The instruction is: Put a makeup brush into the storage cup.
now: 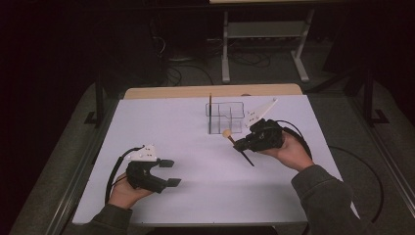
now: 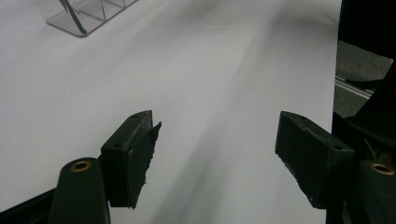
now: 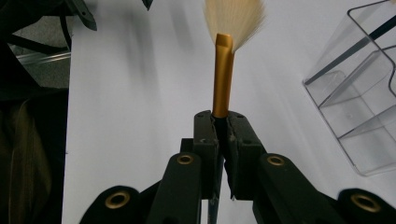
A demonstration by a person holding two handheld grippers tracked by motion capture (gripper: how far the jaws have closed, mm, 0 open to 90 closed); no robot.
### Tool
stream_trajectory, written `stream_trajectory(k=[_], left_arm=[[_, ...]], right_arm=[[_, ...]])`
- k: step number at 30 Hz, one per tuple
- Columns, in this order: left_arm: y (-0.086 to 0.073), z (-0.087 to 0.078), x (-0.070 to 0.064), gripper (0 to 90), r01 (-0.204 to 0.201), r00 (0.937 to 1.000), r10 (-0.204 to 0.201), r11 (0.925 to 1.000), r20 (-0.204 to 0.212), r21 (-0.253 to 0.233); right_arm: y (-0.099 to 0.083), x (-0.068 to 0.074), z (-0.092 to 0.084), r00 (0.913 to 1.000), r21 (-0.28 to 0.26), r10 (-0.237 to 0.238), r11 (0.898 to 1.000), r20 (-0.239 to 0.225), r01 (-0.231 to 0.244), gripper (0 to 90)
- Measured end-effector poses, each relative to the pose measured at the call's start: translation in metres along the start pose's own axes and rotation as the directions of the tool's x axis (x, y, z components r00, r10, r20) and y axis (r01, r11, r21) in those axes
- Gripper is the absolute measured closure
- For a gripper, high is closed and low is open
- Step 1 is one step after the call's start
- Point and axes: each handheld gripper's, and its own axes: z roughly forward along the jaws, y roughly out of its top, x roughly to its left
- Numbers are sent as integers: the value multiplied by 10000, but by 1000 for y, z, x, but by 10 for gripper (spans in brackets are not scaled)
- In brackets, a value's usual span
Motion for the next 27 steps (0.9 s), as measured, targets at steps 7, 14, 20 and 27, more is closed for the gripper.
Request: stream_trajectory(k=[7, 14, 20, 27], left_arm=[[0, 0, 0, 255, 6, 10000, -6, 10000, -67, -21], [-1, -1, 0, 245, 70, 9999, -70, 9999, -71, -106], [-1, -2, 0, 245, 128, 9999, -129, 9998, -87, -153], [-1, -3, 1, 244, 54, 10000, -56, 9997, -58, -257]], right_arm=[[5, -3, 1, 10000, -25, 26, 10000, -17, -26, 830], [9, -7, 2, 10000, 34, 46, 10000, -2, -46, 830], [12, -12, 3, 10000, 116, 5, 9999, 98, -6, 830], [19, -16, 2, 9999, 60, 22, 10000, 136, -23, 831]])
